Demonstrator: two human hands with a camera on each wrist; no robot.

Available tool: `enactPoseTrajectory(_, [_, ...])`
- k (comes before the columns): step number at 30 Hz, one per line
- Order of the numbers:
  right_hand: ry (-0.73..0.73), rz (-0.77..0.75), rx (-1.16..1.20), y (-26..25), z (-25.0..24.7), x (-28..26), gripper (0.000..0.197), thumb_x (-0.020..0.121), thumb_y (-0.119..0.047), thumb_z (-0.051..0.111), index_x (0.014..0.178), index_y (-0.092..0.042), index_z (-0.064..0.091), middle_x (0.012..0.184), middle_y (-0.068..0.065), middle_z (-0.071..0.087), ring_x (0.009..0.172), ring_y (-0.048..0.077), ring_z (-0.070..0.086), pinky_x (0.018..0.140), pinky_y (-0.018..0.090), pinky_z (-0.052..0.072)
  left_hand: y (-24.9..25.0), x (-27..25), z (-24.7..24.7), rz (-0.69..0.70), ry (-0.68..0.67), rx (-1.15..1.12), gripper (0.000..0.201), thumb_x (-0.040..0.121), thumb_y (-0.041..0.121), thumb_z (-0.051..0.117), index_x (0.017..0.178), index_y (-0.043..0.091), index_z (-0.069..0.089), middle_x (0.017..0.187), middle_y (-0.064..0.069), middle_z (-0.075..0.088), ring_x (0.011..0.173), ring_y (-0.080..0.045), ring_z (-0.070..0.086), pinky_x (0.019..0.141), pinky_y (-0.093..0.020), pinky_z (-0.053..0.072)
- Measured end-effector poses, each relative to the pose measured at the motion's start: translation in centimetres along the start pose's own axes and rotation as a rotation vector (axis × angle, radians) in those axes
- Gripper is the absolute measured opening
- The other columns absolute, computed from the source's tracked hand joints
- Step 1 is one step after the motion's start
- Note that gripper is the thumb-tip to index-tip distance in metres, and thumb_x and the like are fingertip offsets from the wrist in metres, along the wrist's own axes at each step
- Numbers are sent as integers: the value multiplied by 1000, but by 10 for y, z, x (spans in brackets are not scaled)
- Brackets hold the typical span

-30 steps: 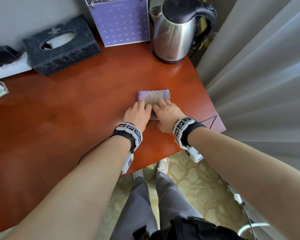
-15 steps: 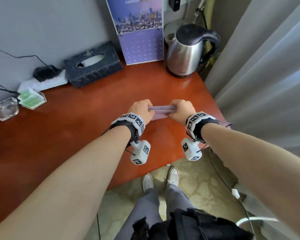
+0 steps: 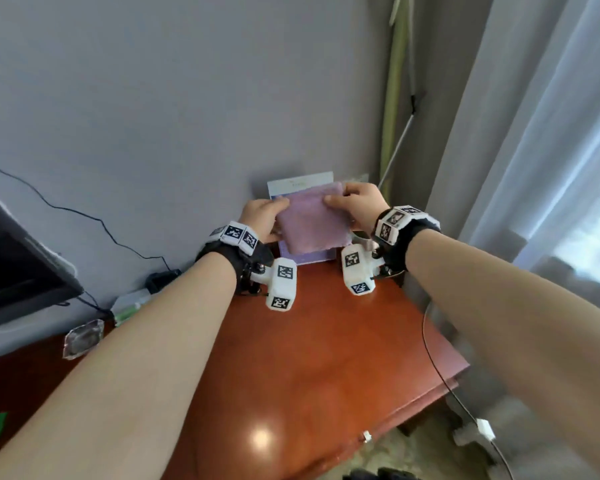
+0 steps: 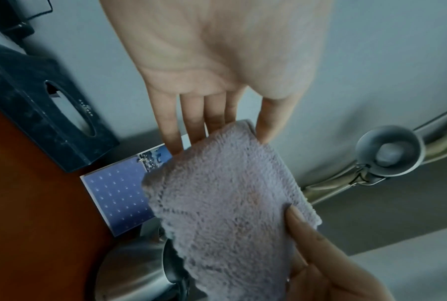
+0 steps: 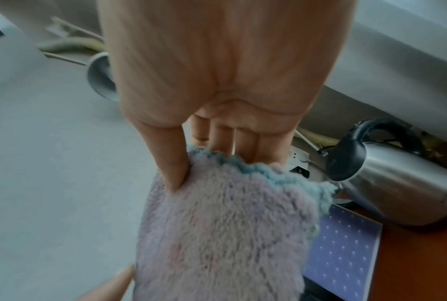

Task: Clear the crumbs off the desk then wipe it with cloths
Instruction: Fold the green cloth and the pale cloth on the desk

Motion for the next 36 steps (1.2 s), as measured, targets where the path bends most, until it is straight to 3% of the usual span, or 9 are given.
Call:
enactPoseTrajectory(2, [17, 2, 10, -9, 6, -9, 9, 84, -13, 75, 88, -12, 66, 76, 6, 65, 68, 22, 62, 63, 35, 52, 6, -11, -7, 38, -20, 40, 13, 93, 20, 65, 86, 9, 66, 93, -20, 63, 88, -31, 62, 87, -57, 54])
enactPoseTrajectory(7, [-9, 67, 16, -4, 31, -49, 20, 89, -18, 69, 101, -5, 59, 86, 12, 54, 73, 24, 54, 61, 36, 52, 10, -39, -37, 223, 47, 252, 43, 89, 45, 59, 88, 3, 61, 81, -19, 66, 78, -35, 64, 68, -44, 52])
enactPoseTrajectory(9, [-36, 70, 16, -3, 43, -67, 10, 93, -16, 65, 97, -13, 56, 86, 11, 54, 72, 24, 56, 62, 39, 56, 16, -60, -47, 287, 72, 346, 34, 99, 36, 53, 80, 8, 55, 74, -9, 56, 72, -25, 52, 65, -33, 39])
enactPoseTrajectory(16, [-112, 28, 5, -31, 75, -120, 10, 95, -18, 63, 101, -15, 55, 88, 11, 59, 70, 28, 64, 65, 46, 60, 22, -113, -88, 345, 169, 413, 34, 103, 36, 45, 79, 11, 48, 64, 2, 38, 69, -21, 40, 57, -31, 30])
enactPoseTrajectory(20, [-132, 1, -20, -40, 90, -156, 6, 96, -17, 59, 97, -16, 54, 82, 7, 59, 59, 23, 64, 53, 34, 56, 24, -151, -110, 348, 237, 442, 36, 103, 35, 45, 80, 9, 48, 66, 0, 40, 73, -22, 43, 65, -29, 30])
enactPoseTrajectory(26, [-167, 21, -5, -42, 121, -204, 6, 96, -15, 60, 93, -16, 55, 88, 11, 58, 69, 27, 62, 66, 47, 58, 19, -216, -143, 303, 307, 457, 43, 103, 36, 46, 65, 17, 38, 61, 0, 39, 70, -24, 42, 64, -29, 30])
enactPoseTrajectory(30, [-210, 32, -26, -40, 156, -232, 5, 96, -13, 59, 95, -15, 55, 82, 6, 55, 60, 21, 57, 58, 39, 55, 2, -254, -179, 254, 353, 455, 44, 103, 36, 46, 64, 18, 36, 60, 0, 38, 67, -25, 41, 66, -30, 31])
enactPoseTrajectory(33, [-269, 50, -44, -32, 193, -252, 16, 95, -12, 60, 82, -18, 53, 75, 6, 52, 55, 20, 54, 60, 46, 57, -21, -278, -215, 192, 399, 475, 41, 103, 37, 45, 69, 13, 42, 65, -4, 42, 74, -26, 44, 69, -34, 36])
enactPoseTrajectory(36, [-340, 31, -71, -29, 234, -269, 10, 95, -12, 60, 88, -18, 55, 78, 7, 55, 62, 23, 58, 62, 53, 58, -44, -300, -252, 137, 436, 468, 36, 103, 36, 44, 90, 5, 59, 85, -13, 60, 87, -31, 56, 82, -36, 44])
Point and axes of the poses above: each hand's wrist, its own x-axis towards the middle knuckle, its own z-axis out of the palm, y = z × x, the point moved 7 cm from there along x, towards the middle knuckle
